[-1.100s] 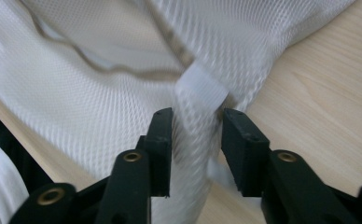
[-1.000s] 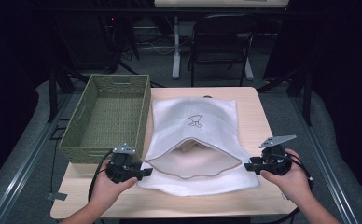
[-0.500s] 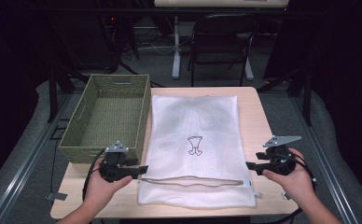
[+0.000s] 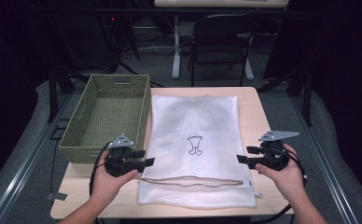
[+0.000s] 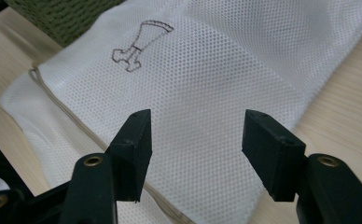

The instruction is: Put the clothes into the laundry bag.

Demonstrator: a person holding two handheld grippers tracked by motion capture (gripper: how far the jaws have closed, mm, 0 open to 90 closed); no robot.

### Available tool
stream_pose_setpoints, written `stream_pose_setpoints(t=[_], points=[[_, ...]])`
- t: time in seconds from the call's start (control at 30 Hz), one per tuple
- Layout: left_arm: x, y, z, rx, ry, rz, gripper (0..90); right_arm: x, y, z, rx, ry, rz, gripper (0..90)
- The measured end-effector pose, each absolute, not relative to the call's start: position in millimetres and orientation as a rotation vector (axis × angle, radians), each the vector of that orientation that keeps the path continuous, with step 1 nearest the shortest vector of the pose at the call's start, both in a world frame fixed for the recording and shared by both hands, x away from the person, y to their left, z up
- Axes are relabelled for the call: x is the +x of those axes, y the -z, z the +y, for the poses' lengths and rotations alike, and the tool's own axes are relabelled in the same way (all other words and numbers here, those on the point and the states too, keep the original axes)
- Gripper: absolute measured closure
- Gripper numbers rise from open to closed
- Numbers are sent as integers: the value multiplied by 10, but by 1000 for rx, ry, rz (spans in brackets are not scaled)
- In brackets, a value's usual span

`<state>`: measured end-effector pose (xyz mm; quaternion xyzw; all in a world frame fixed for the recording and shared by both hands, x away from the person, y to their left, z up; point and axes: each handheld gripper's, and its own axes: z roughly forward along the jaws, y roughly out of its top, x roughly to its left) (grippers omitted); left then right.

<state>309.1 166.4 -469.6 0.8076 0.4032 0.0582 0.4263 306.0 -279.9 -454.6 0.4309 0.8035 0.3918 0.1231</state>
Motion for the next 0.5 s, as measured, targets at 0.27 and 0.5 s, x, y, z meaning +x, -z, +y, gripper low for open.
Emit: stream_pose_setpoints(t=[0.27,0.5], points=[[3131,4736,1494,2039,-145,962,573,3092,4611,-2566,1221,-1205,2327,476],[3128,4849,1360,2087,-129,924,744,3009,4801,-2334,1107,-1093,2369,662]])
